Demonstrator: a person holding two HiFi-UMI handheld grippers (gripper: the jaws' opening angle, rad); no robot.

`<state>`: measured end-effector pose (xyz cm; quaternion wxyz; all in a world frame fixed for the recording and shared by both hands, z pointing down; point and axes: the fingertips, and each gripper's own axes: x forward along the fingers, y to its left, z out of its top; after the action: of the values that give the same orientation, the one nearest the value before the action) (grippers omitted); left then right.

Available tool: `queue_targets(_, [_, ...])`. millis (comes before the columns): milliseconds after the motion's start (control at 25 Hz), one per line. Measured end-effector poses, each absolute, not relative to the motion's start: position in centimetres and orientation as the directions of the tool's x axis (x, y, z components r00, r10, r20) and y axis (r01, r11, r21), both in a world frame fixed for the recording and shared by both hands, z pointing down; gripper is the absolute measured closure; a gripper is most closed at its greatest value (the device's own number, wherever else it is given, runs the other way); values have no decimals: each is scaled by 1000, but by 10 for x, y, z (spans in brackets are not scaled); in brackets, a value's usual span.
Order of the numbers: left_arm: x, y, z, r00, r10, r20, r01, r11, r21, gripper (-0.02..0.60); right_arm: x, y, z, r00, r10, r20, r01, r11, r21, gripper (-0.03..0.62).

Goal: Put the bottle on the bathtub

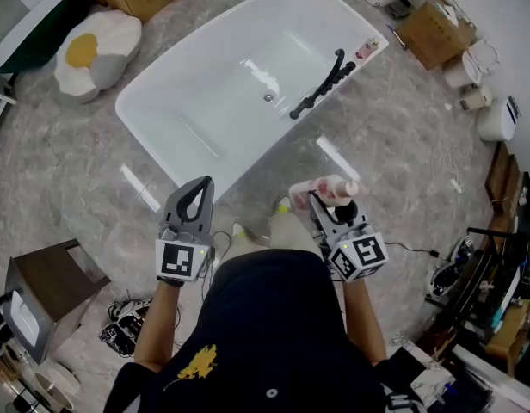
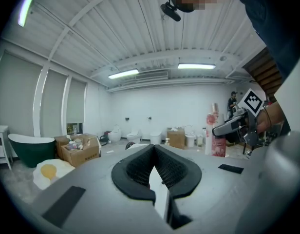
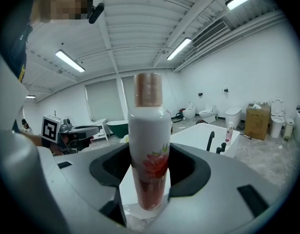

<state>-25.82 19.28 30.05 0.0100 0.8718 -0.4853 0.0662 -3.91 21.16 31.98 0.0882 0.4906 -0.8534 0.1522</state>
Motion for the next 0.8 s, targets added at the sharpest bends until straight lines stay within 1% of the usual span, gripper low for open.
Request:
queue_targets(240, [-223, 145, 311, 517, -842, 152, -847, -530, -52, 563, -9, 151, 341, -511, -800, 313, -859, 486, -161, 370])
queue_targets(440, [-165, 83, 325, 496, -849, 179, -853, -516, -81, 563, 36, 84, 366, -545, -777, 315, -835, 535, -125, 370])
queue_targets(560, [-133, 40, 333, 465, -860, 211, -872, -486, -60, 563, 63, 40, 383, -554, -769, 319, -827, 551, -111, 370])
queue_targets(800, [-64, -35, 349, 422, -874, 239, -890, -450, -75, 563, 128, -34, 428, -558, -757, 340, -826, 546, -138, 370])
